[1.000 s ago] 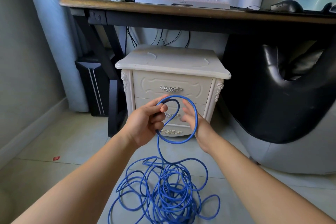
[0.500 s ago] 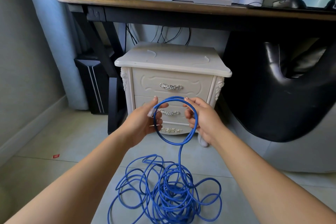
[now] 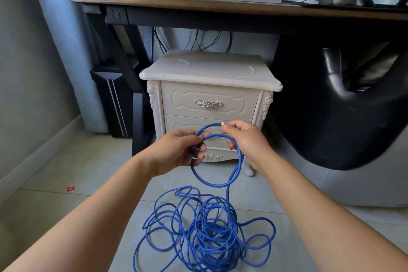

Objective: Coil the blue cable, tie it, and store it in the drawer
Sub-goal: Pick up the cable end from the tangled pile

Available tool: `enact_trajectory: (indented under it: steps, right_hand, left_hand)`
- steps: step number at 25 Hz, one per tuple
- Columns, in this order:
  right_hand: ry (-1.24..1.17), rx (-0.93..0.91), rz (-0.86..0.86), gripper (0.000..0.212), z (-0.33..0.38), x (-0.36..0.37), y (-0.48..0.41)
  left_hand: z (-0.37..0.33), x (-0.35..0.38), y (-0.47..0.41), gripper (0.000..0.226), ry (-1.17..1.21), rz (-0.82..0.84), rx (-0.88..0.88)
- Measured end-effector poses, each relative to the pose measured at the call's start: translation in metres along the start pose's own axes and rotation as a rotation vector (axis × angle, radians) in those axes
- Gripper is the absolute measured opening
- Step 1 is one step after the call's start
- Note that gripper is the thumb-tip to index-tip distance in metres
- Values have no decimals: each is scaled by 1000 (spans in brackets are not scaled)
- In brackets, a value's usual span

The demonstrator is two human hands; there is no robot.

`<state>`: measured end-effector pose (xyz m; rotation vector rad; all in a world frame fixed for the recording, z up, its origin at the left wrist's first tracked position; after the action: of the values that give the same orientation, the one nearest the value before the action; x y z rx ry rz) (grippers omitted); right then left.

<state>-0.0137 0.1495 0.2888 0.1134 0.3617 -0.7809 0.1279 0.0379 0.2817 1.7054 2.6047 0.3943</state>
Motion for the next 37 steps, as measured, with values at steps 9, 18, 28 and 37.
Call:
enact_trajectory:
  steps: [9,18,28,37]
  right_hand:
    - [-366,102,387,26,8,-4,10]
    - [-346,-33,145,20,8,-15,6]
    - [400,-435,17,20,25,9,12]
    - [-74,-63,307,7,2,-10,7]
  left_hand:
    - [-5,0,-7,28,-35,-371,178]
    - [-10,5,1,23,264,-9,130]
    - [-28,14,-1,34,-321,-182,194]
    - [-27,-5,-4,32,93,-279,293]
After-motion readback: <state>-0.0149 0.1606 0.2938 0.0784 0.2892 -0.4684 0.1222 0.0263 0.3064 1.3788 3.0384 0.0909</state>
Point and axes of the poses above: each hand's wrist, its own y-axis away from the middle knuckle, its own x-axis out of the palm, z = x × y, the point moved 2 cm from there along -y, towards the middle knuckle, and after that the axes turned 1 degree about -x, right-handed, at the moved point
